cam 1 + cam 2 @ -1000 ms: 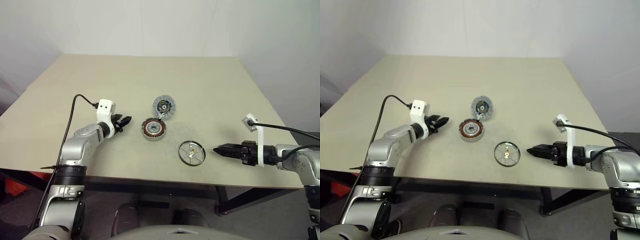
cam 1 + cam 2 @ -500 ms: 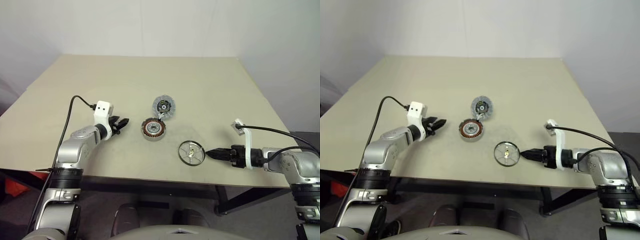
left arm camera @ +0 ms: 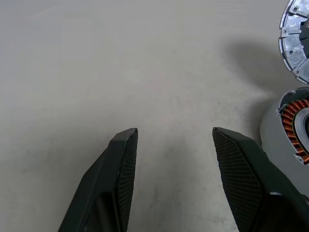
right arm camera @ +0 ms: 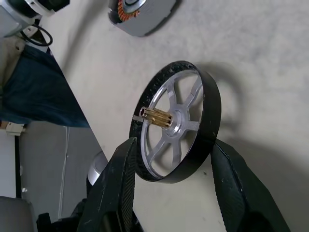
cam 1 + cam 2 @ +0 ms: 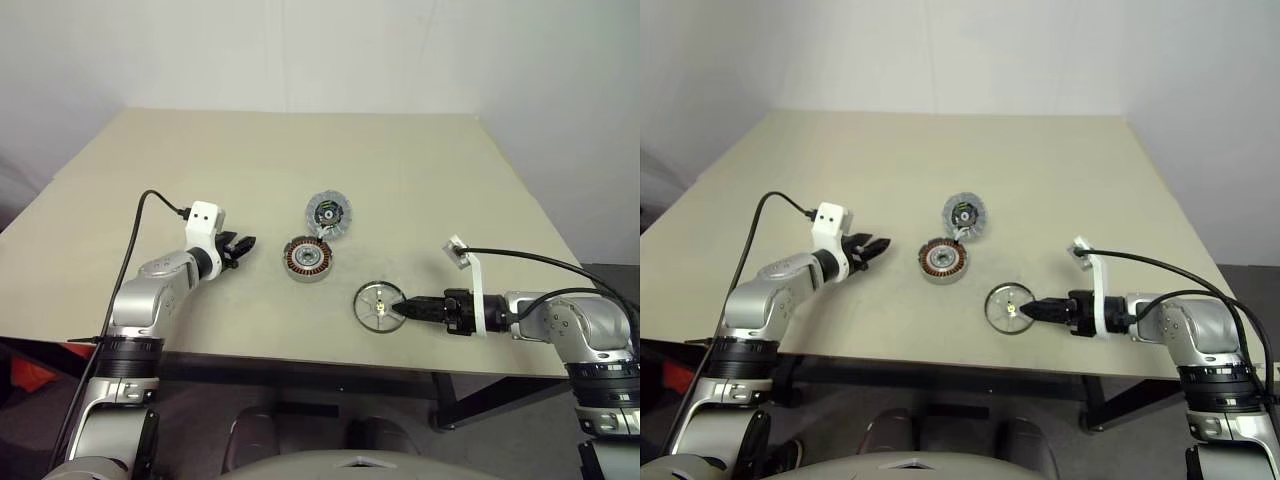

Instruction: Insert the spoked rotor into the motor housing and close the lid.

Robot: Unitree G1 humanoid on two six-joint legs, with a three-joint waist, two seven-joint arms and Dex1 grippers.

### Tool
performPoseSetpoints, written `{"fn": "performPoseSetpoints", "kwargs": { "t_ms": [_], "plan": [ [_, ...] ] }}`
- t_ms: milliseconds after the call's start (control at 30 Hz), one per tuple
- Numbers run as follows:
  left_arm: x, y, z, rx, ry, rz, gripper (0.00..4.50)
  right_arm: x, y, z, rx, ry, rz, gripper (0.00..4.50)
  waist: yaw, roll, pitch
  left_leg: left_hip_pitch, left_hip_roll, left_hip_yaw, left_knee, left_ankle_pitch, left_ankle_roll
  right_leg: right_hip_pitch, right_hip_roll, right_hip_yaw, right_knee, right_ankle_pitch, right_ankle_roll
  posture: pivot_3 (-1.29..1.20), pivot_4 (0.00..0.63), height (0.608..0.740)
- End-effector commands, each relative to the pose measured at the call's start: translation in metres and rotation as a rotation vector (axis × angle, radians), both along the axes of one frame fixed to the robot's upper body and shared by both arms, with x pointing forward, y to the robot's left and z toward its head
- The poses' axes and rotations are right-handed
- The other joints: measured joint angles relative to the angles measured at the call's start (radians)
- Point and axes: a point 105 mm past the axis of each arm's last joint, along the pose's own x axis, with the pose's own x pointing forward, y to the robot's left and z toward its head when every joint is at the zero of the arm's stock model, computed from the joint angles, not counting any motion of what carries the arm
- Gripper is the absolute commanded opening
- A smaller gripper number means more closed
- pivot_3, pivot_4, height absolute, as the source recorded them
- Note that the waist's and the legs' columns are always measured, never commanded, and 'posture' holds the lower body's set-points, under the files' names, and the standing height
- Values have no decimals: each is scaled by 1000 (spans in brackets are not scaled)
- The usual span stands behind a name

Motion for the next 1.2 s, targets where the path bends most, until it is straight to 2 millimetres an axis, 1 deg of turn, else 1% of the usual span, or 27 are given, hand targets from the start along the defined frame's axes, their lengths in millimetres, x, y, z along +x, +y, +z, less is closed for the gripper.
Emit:
{"fn": "performPoseSetpoints", "kwargs": {
  "t_ms": [33,133,167,267,400,433,567,700,733,833,900,1000,1067,1133,1200],
  "plan": [
    [3,1,16,5,-62,0,2598,7,10,15,27,-62,23,2639,0,0,0,0,0,0,0,0,0,0,0,0,0,0,0,0,0,740],
    [4,2,17,6,-65,2,2598,12,13,15,24,-76,12,2639,0,0,0,0,0,0,0,0,0,0,0,0,0,0,0,0,0,740],
    [4,2,17,7,-66,3,2598,14,13,15,22,-80,7,2468,0,0,0,0,0,0,0,0,0,0,0,0,0,0,0,0,0,740],
    [5,3,18,10,-69,5,2598,16,15,14,11,-91,4,1765,0,0,0,0,0,0,0,0,0,0,0,0,0,0,0,0,0,740],
    [6,5,19,14,-73,8,2598,18,14,13,-2,-103,-4,305,0,0,0,0,0,0,0,0,0,0,0,0,0,0,0,0,0,740],
    [6,5,19,15,-74,8,2598,19,14,13,-8,-110,-6,183,0,0,0,0,0,0,0,0,0,0,0,0,0,0,0,0,0,740],
    [6,4,20,17,-75,6,2598,23,13,15,-18,-134,-12,184,0,0,0,0,0,0,0,0,-1,0,0,0,0,0,0,0,0,740],
    [6,4,20,18,-76,5,2598,35,13,25,-28,-199,-44,184,-1,0,0,0,0,0,0,0,0,0,0,0,0,0,0,0,0,740],
    [7,4,20,19,-76,5,2598,42,13,32,-32,-236,-58,184,-2,0,0,0,0,0,0,0,-1,0,0,0,0,0,0,0,0,740],
    [7,3,19,20,-77,3,2598,79,15,69,-50,-480,-185,184,-7,0,0,0,0,0,0,1,-1,-1,0,0,1,0,0,0,0,740],
    [8,2,19,20,-77,1,2598,92,20,86,-41,-606,-231,184,-6,0,0,0,0,0,0,3,-5,-2,0,0,1,0,0,0,0,740],
    [9,0,19,21,-77,-4,2598,100,35,106,21,-731,-260,184,-3,0,0,0,0,0,-1,4,-6,-2,0,0,2,0,0,0,0,740],
    [9,0,19,22,-78,-5,2598,100,47,119,72,-813,-264,184,-3,0,0,0,0,0,-1,3,-5,-3,0,0,2,2,-3,0,0,740],
    [10,0,20,24,-79,-7,2598,98,61,128,143,-847,-259,184,-5,0,0,-1,0,0,-1,3,-5,-5,0,0,1,4,-6,0,0,740],
    [10,-1,21,26,-81,-9,2598,96,69,133,195,-866,-256,184,-6,0,0,-2,0,0,-2,2,-4,-6,0,0,1,4,-7,0,0,740]
  ]
}}
